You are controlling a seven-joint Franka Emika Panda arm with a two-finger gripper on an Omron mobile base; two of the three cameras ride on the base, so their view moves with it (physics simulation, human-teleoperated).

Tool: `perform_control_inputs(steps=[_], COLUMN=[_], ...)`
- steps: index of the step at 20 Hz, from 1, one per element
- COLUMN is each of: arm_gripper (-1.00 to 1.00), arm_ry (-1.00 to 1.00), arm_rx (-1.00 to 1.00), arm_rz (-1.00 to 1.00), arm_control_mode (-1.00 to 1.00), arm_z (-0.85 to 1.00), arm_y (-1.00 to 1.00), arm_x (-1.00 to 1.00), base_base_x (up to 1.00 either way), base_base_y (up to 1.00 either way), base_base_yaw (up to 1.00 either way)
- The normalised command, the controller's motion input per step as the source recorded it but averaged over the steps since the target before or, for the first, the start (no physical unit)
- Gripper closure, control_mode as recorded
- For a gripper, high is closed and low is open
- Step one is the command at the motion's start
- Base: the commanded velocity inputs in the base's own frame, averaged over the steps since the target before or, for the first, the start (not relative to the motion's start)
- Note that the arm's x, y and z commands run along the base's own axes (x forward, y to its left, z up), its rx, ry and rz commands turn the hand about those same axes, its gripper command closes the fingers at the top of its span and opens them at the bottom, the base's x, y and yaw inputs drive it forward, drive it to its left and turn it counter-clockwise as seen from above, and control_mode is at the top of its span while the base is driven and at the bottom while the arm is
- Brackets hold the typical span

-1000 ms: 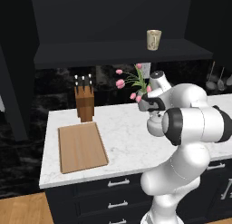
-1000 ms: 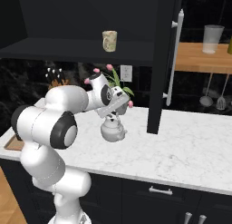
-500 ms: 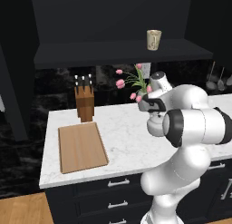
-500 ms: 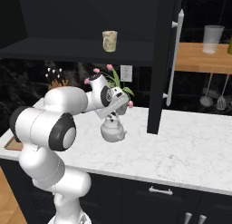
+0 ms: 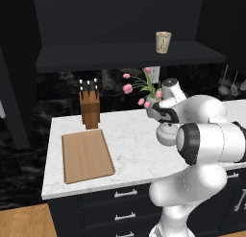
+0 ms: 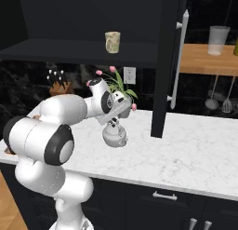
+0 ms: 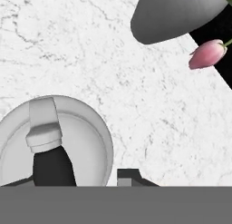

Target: Pick the kettle from the counter and place it on the tray. Then pick the mug from the cabinet and place it on the tray. Then close the cabinet doors.

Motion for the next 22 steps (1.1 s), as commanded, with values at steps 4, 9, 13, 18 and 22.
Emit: perform_control_inputs(steps=[4,9,13,18,22], arm_gripper=[1.0,1.0,1.0,1.0,1.0], arm_ry=[-0.03,-0.11,-0.23,-0.11,-0.01], arm_rx=[0.06,0.1,0.07,0.02,0.0], arm_rz=[0.15,0.19,0.21,0.18,0.19], arm_control_mode=[-1.0,-1.0,-1.0,-1.0,-1.0], arm_z=[-0.01,0.15,0.27,0.52,0.57], arm_y=[-0.04,0.0,0.08,0.26,0.53], arm_x=[-0.26,-0.53,-0.57,-0.54,-0.48], base_base_x=[0.0,0.0,0.0,0.0,0.0], base_base_y=[0.0,0.0,0.0,0.0,0.0], base_base_yaw=[0.0,0.0,0.0,0.0,0.0])
